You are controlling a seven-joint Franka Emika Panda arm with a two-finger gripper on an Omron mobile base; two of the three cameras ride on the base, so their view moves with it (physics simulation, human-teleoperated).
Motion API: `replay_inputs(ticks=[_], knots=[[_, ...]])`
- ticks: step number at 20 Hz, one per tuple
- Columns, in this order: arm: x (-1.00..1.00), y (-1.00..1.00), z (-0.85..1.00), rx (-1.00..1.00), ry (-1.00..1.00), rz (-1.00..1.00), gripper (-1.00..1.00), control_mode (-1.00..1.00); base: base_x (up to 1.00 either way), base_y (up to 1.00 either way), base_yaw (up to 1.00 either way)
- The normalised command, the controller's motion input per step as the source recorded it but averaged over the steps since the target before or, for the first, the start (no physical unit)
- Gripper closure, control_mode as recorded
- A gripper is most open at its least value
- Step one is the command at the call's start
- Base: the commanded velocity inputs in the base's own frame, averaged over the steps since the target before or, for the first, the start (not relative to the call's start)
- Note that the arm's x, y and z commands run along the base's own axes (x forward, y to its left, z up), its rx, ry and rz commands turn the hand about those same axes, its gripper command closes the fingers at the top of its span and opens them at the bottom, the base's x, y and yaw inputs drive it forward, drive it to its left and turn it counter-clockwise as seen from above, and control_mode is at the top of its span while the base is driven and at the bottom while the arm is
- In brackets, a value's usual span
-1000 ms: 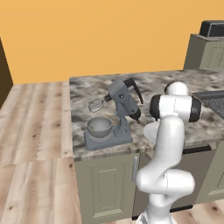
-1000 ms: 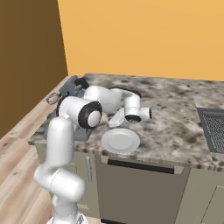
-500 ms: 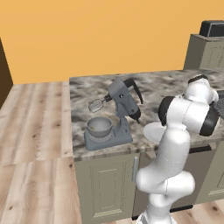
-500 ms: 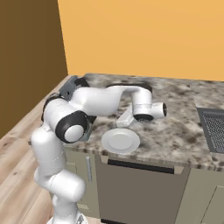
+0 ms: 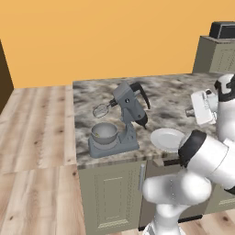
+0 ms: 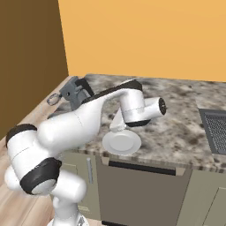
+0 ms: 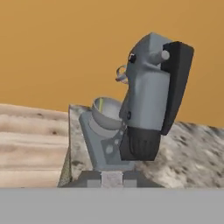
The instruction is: Add butter and sugar cubes to the stand mixer bowl and then turn on the stand mixer to begin making frosting.
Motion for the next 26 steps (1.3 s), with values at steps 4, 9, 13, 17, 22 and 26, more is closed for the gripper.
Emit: replay_inputs(ticks=[4,9,13,17,22,26], knots=[[-1.0,0.77,0.61,-0.28,-0.24,0.0,1.0,-1.0,0.0,0.0,0.0],[-1.0,1.0,0.49,-0.36,-0.17,0.0,1.0,-1.0,0.0,0.0,0.0],[-1.0,1.0,0.46,-0.4,-0.12,0.0,1.0,-1.0,0.0,0.0,0.0],[-0.83,1.0,0.43,-0.41,-0.03,0.0,1.0,-1.0,0.0,0.0,0.0],[-0.35,0.98,0.41,-0.39,0.0,0.0,1.0,-1.0,0.0,0.0,0.0],[-0.02,0.78,0.16,-0.4,0.0,0.0,1.0,-1.0,0.0,0.0,0.0]])
